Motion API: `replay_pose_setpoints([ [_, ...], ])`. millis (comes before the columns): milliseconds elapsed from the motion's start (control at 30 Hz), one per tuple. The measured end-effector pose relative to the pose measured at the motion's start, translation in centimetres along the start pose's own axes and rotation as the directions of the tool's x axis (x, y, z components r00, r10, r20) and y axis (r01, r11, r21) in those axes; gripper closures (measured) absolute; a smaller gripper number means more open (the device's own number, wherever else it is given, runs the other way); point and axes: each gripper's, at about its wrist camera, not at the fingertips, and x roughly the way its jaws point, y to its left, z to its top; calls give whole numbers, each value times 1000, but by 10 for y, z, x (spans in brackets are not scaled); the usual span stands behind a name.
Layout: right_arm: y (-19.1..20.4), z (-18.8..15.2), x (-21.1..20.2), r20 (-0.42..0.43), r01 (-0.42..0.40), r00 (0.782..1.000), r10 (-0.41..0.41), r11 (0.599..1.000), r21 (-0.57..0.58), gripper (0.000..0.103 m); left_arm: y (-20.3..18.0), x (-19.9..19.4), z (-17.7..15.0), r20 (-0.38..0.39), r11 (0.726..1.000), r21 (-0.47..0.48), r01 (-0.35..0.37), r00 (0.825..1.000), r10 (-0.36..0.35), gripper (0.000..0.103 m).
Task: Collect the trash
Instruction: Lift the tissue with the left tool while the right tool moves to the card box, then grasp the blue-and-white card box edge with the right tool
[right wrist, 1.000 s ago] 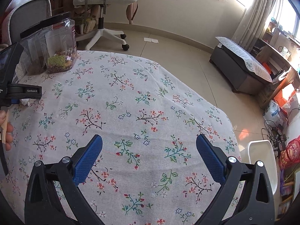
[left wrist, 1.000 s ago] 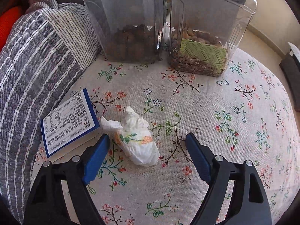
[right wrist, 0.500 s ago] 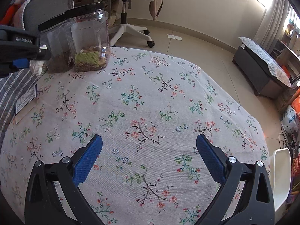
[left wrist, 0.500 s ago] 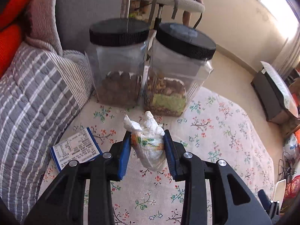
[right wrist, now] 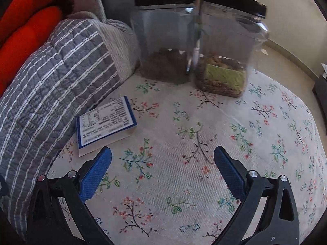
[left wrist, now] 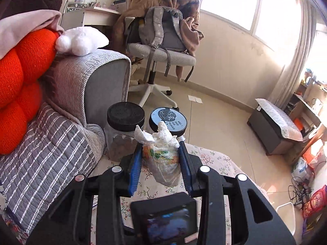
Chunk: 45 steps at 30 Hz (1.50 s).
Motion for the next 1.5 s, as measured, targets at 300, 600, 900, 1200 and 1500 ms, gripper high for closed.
replay_pose_setpoints([
  [300,26,37,40,-80,-63,994,68,995,74,7,5,5,2,-13,998,-44,52,999,-52,68],
  [600,37,47,62,-165,-95,981,105,993,67,7,12,11,-1,-35,992,-82,92,995,-95,68],
  [900,45,68,80,-221,72,975,2,943,326,6,18,2,5,-9,987,-105,124,992,-126,68],
  [1200,82,57,78,-216,91,976,-27,952,292,18,15,-5,6,-6,982,-111,151,988,-153,68],
  [1500,68,32,48,-128,-66,986,110,950,304,87,8,-12,5,5,977,-123,172,985,-172,68],
])
